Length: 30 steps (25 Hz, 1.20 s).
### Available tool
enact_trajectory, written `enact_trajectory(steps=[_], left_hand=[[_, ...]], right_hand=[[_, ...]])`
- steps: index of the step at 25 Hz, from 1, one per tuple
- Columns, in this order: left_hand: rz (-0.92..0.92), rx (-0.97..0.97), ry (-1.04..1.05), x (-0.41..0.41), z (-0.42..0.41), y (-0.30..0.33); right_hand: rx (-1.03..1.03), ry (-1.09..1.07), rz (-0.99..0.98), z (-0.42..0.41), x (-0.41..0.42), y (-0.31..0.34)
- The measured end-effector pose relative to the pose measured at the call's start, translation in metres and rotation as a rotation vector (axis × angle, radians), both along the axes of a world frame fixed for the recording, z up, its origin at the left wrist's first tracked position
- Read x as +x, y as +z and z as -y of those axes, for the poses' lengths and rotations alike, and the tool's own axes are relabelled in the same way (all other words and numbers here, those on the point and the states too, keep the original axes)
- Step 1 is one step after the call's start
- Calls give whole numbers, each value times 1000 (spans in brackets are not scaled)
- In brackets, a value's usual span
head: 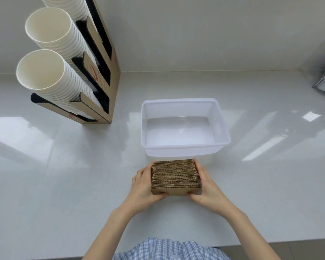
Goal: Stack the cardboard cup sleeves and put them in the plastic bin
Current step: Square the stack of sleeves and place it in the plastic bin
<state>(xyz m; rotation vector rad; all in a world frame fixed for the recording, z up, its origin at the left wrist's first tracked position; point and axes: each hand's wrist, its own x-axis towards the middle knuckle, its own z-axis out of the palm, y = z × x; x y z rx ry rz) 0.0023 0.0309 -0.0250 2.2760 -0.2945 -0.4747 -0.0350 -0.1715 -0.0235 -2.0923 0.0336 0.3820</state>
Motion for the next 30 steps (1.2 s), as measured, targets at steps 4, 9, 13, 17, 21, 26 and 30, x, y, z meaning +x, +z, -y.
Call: enact_trajectory(steps=[4,9,13,17,21,26,30], left_hand=[[13,-18,27,-1,3,1],[-9,30,-70,3,-3,3],[22,41,-110,7,-6,13],[35,78,-163,10,-7,15],[208,262,-243,10,3,19],[257,460,-339,12,21,25],[313,519,-377,14,30,25]], right_hand=[[-22,-60,20,-3,0,-1],[-59,-35,10,-2,-1,1],[-63,-26,18,-2,-1,1],[-53,-23,21,-2,0,2],[-43,-9,32,-2,0,2],[-46,-23,50,-3,1,-1],[-69,-13,53,-2,1,-4]])
